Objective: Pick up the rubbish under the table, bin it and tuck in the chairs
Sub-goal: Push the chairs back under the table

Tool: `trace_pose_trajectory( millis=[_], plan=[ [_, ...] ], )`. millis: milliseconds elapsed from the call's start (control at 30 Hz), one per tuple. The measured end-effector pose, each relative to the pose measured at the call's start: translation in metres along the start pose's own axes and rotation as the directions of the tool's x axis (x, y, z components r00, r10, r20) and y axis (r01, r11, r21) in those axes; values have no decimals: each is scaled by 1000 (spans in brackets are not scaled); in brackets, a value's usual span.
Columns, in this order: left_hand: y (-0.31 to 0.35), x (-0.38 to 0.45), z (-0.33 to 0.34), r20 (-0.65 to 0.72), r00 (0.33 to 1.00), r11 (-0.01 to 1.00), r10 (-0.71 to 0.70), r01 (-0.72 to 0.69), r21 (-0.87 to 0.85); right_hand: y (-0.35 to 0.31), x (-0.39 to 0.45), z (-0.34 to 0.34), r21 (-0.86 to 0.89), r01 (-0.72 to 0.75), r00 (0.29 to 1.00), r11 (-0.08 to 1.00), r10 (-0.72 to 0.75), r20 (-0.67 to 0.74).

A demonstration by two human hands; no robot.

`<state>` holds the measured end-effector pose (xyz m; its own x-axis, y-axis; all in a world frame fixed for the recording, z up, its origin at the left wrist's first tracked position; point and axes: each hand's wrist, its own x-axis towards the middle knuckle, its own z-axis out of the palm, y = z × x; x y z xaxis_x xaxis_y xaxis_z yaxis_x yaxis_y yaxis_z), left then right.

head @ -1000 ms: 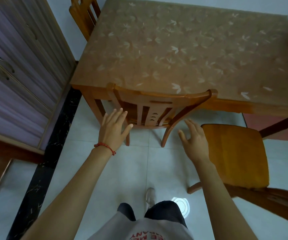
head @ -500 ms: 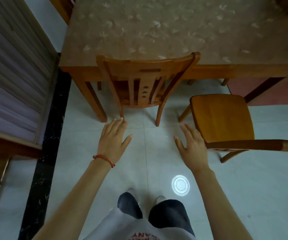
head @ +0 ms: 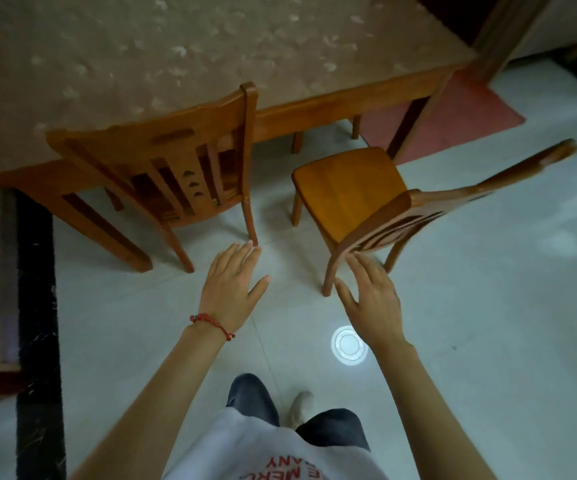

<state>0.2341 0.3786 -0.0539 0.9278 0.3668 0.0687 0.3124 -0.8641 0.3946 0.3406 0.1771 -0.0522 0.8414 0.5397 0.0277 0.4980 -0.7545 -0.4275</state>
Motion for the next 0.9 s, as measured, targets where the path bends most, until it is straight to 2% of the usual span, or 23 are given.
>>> trace_pose_trajectory(
  millis=[167,300,433,600,733,900],
  plan=[
    [56,21,21,69,977,979,202,-201,-26,51,-41,-22,0,-205,976,979,204,-73],
    [97,32,39,113,920,927,376,-374,-42,79,-81,-36,55,-366,914,929,370,-168],
    [138,37,61,169,840,856,516,-512,-68,100,-126,-42,107,-517,813,849,527,-248],
    [186,31,84,230,702,737,674,-658,-152,114,-175,-40,167,-675,664,719,690,-288],
    [217,27,99,250,612,657,751,-729,-192,121,-205,-42,204,-749,560,630,767,-313],
    [262,24,122,285,539,602,793,-764,-231,145,-232,-54,232,-801,466,552,818,-337]
  ],
)
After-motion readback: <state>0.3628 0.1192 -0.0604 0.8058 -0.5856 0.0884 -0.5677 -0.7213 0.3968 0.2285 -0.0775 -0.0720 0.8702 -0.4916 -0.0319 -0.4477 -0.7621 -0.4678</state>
